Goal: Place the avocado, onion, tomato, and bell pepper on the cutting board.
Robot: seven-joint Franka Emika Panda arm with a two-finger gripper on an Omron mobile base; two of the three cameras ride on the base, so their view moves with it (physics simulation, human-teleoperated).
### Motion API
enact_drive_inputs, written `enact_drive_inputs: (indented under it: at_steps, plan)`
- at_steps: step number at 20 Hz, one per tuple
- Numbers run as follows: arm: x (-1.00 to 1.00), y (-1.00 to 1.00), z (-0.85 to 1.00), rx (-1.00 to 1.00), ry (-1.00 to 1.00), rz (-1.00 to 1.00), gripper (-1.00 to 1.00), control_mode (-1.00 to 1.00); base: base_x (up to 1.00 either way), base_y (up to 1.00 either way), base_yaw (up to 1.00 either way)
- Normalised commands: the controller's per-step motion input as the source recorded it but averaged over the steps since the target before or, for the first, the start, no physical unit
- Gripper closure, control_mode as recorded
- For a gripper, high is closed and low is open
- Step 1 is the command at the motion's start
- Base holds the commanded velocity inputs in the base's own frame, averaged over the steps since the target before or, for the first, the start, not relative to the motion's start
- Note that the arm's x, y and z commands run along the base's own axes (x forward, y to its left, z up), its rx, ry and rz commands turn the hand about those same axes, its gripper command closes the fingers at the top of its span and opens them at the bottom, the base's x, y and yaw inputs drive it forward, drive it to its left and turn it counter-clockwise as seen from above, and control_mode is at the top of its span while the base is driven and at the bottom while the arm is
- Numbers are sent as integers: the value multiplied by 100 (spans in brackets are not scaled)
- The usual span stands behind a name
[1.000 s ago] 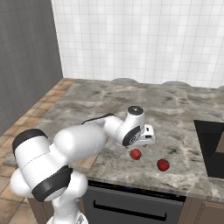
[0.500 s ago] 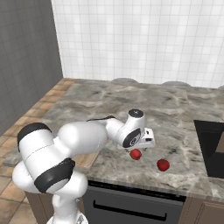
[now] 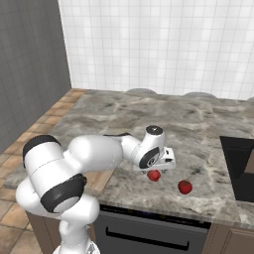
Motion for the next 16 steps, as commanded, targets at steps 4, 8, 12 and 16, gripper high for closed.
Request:
enact_drive_inputs:
  at_steps: [4,8,12,16]
  plan:
    - [0,0,-15,0,0,0,-100,-100,0,0,0]
    - [0,0,-14,0,0,0,-100,-100,0,0,0]
    - [0,0,-8,0,0,0,-100,-100,0,0,0]
    - [0,0,-4,0,0,0,-100,-100,0,0,0]
